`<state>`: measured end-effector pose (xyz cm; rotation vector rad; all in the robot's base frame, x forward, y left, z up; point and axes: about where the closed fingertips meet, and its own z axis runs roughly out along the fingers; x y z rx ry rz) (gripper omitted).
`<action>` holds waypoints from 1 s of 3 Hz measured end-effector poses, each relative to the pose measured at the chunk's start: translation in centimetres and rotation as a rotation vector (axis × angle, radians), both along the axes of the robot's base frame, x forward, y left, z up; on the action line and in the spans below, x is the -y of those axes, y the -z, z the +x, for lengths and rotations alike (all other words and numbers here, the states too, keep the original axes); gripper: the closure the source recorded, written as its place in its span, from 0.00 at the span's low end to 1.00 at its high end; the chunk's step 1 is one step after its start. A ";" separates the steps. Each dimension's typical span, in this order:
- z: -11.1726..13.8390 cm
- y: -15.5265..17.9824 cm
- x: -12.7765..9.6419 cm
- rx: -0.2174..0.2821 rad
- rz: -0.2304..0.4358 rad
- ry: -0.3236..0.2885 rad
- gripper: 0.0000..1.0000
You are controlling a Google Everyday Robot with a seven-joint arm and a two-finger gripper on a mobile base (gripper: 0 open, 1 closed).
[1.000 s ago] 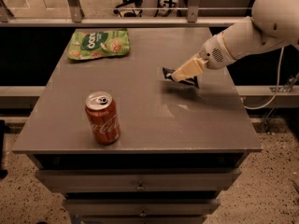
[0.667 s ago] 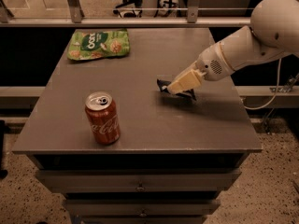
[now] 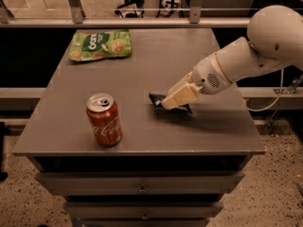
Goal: Move rxbar blueberry near coke can
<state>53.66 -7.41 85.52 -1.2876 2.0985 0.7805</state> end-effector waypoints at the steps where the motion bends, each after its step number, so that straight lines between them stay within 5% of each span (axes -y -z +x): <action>1: 0.3 0.7 -1.1 -0.021 0.004 -0.026 1.00; 3: -1.0 1.4 -4.6 -0.057 0.015 -0.103 1.00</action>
Offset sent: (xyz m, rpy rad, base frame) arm -0.0069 0.0496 -0.0185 0.0154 0.0726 0.1142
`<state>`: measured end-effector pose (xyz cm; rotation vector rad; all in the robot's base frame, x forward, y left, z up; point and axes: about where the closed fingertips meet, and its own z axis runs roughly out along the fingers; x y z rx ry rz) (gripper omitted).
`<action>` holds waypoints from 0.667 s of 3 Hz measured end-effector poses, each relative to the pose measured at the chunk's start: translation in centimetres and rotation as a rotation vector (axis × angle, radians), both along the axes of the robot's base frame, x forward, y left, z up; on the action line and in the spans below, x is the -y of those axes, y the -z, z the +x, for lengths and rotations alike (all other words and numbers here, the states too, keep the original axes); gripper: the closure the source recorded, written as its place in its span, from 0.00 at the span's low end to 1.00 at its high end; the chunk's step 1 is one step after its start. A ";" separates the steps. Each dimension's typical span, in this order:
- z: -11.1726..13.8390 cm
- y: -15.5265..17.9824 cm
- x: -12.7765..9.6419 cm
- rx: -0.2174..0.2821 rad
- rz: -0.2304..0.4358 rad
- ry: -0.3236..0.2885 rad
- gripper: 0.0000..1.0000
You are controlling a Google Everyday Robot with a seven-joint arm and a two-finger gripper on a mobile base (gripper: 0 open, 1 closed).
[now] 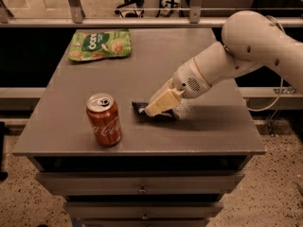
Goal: Move rxbar blueberry near coke can
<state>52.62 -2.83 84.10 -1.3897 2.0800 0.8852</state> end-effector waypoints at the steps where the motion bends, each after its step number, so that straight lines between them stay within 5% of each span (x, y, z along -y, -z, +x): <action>1: -1.0 -0.4 -1.1 -0.001 -0.008 -0.033 0.83; 2: -1.7 -0.6 -1.4 -0.002 -0.008 -0.053 0.59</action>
Offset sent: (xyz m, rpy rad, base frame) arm -0.0255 0.0149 0.0082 -0.0071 0.0027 0.0678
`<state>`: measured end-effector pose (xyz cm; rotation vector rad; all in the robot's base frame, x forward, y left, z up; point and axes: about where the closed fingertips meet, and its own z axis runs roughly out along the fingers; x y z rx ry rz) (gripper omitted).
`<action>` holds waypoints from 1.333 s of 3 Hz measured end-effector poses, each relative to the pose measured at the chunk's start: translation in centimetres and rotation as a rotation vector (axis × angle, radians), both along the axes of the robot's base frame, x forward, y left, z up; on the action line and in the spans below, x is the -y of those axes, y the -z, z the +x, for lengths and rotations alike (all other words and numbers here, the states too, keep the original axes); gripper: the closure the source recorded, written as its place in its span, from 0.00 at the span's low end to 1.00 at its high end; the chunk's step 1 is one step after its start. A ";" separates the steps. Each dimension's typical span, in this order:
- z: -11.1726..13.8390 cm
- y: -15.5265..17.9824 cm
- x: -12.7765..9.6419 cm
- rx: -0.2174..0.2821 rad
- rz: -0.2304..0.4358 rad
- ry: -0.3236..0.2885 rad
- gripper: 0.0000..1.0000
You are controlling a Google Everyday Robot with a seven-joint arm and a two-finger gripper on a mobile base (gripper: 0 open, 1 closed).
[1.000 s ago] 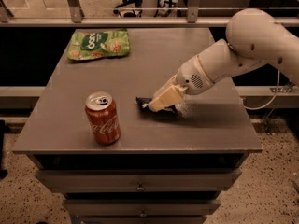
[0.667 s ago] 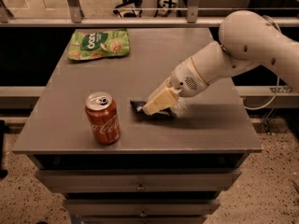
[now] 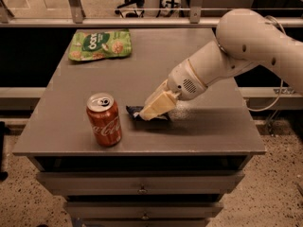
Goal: Move rxbar blueberry near coke can
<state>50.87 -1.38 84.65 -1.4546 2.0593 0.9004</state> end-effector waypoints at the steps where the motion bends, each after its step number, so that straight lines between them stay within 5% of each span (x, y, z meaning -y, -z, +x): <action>1: -0.6 0.0 -0.1 -0.006 0.004 -0.008 0.36; 2: -0.9 -0.1 -0.1 -0.012 0.007 -0.012 0.13; 3: -1.0 -0.4 0.0 -0.014 0.003 -0.014 0.00; 4: 0.4 -1.6 1.8 0.018 0.001 0.024 0.00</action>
Offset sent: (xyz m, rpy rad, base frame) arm -0.0113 -0.0040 0.0022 0.0116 0.0187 0.0085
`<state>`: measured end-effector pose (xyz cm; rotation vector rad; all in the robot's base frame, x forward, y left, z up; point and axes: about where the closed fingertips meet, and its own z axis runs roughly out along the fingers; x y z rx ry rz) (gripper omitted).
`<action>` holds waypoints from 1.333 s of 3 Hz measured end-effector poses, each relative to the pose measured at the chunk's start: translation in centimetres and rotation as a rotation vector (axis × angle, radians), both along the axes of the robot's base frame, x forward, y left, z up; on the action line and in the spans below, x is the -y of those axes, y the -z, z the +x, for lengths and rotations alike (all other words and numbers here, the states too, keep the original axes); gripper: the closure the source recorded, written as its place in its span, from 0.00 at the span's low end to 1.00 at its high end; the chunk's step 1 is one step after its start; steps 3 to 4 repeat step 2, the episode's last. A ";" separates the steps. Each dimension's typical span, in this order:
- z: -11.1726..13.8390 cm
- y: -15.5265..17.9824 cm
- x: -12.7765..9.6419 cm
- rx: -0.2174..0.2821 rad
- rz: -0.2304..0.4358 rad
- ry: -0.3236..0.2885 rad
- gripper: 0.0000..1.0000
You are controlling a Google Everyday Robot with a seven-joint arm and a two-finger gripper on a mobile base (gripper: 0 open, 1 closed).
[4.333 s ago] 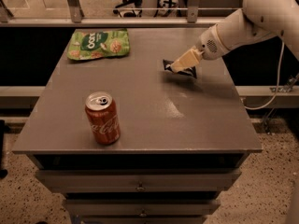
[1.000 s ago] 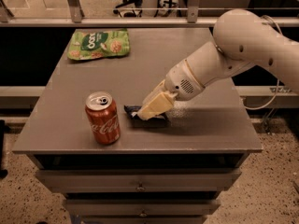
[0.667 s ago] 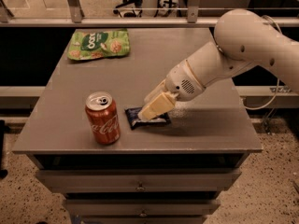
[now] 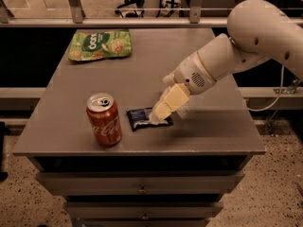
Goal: Move rxbar blueberry near coke can
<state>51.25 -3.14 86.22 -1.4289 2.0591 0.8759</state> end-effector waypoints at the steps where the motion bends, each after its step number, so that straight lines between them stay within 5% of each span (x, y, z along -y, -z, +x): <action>1: 3.2 -2.3 5.1 0.066 0.079 0.071 0.00; 2: 6.3 -5.2 11.1 0.159 0.171 0.137 0.00; 4: 6.3 -5.2 11.1 0.159 0.171 0.137 0.00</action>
Offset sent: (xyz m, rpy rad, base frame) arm 0.1046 -0.2051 0.1053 0.3009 -0.3123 -0.2390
